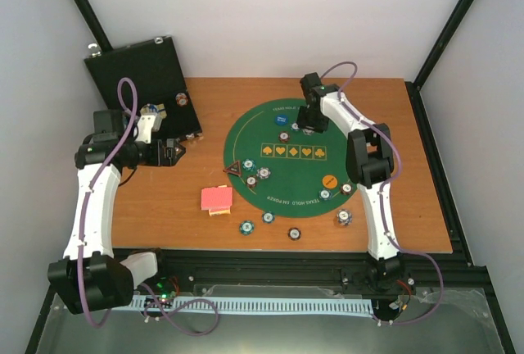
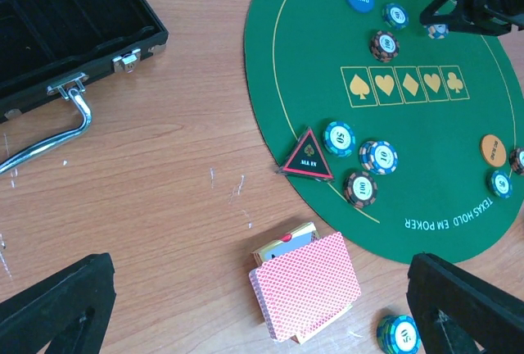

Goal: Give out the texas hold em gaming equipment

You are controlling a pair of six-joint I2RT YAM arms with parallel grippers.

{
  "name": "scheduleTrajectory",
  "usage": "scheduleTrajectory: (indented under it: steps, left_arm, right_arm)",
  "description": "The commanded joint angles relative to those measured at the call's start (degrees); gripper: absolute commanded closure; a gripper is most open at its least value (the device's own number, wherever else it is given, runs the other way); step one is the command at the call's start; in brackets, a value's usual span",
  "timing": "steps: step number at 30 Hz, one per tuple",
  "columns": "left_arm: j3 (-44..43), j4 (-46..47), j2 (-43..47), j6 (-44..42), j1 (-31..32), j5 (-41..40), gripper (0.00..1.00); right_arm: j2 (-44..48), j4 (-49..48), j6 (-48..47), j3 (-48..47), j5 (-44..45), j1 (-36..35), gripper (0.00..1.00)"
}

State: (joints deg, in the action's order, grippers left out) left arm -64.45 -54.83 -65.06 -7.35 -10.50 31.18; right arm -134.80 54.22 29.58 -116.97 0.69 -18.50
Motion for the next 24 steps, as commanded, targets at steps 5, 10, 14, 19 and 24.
scheduleTrajectory:
  steps: [5,10,14,19,24]
  left_arm:
    - [-1.51,1.46,-1.38,-1.30,-0.38,-0.14,0.00]
    - [-1.12,1.52,-1.39,-1.63,-0.34,-0.07,0.00]
    - [-1.21,1.65,-1.56,-1.37,-0.39,0.13,0.00]
    - [-0.87,2.00,-1.59,-1.35,-0.31,0.08,0.00]
    - [-0.47,1.96,-1.53,-1.64,-0.31,-0.10,0.00]
  right_arm:
    - [-6.07,3.41,-0.82,-6.48,-0.59,1.00,0.90]
    - [-7.08,3.39,-1.49,-7.00,-0.67,1.25,0.89]
    - [-7.76,3.22,-2.13,-7.57,-0.99,1.36,0.87]
    - [-7.14,3.46,-1.99,-6.83,-0.69,1.69,0.87]
    - [-7.06,3.63,-2.61,-6.61,-1.49,1.73,0.74]
